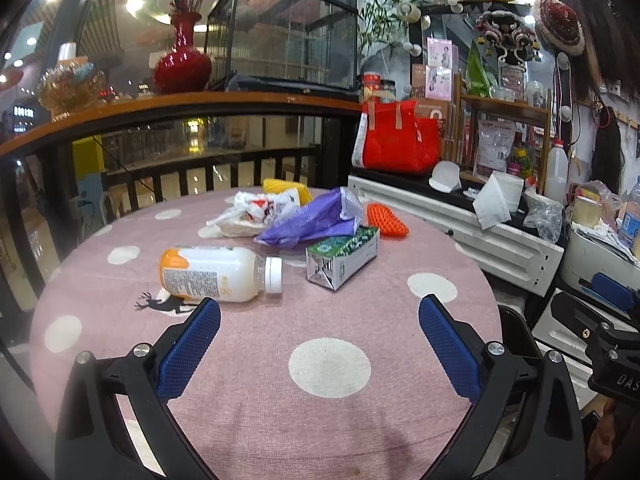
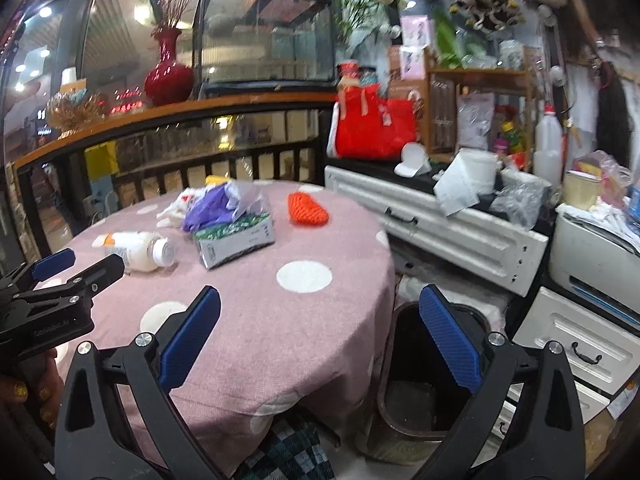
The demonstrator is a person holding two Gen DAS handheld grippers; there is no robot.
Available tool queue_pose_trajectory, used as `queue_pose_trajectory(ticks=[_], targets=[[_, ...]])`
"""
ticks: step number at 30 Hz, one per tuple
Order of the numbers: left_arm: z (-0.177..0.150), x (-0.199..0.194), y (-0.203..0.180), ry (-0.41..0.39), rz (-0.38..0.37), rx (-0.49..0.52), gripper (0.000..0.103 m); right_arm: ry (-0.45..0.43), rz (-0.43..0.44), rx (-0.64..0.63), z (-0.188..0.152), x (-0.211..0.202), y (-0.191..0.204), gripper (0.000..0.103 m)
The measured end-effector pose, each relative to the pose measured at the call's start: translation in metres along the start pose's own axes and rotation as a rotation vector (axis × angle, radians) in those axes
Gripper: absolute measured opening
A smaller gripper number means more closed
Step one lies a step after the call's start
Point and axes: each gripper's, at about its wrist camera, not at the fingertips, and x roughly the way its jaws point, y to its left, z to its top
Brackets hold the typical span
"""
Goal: Collect trash
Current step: 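Grasp the white-and-orange bottle with the right tool while the left tool approaches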
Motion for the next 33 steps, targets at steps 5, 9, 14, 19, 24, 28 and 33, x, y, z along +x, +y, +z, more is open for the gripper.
queue_pose_trajectory(ticks=[5, 9, 14, 19, 24, 28, 33], targets=[[0.002, 0.019, 0.016, 0.083, -0.065, 0.020, 0.098, 0.118, 0.080, -0.025, 0.012, 0.034, 0.002, 0.098], [0.010, 0.033, 0.029, 0.145, -0.081, 0.082, 0.097, 0.193, 0.182, -0.041, 0.022, 0.061, 0.009, 0.098], [0.022, 0.042, 0.063, 0.170, -0.065, 0.080, 0.097, 0.262, 0.325, -0.174, 0.034, 0.093, 0.038, 0.098], [0.027, 0.046, 0.095, 0.191, 0.030, 0.030, 0.097, 0.284, 0.542, -0.323, 0.051, 0.113, 0.088, 0.098], [0.031, 0.046, 0.127, 0.214, 0.110, 0.032, 0.097, 0.288, 0.693, -0.495, 0.067, 0.141, 0.151, 0.093], [0.032, 0.044, 0.143, 0.228, 0.147, 0.041, 0.097, 0.345, 0.772, -0.595, 0.075, 0.170, 0.197, 0.088], [0.028, 0.044, 0.166, 0.245, 0.176, 0.015, 0.097, 0.406, 0.789, -0.776, 0.073, 0.202, 0.253, 0.083]])
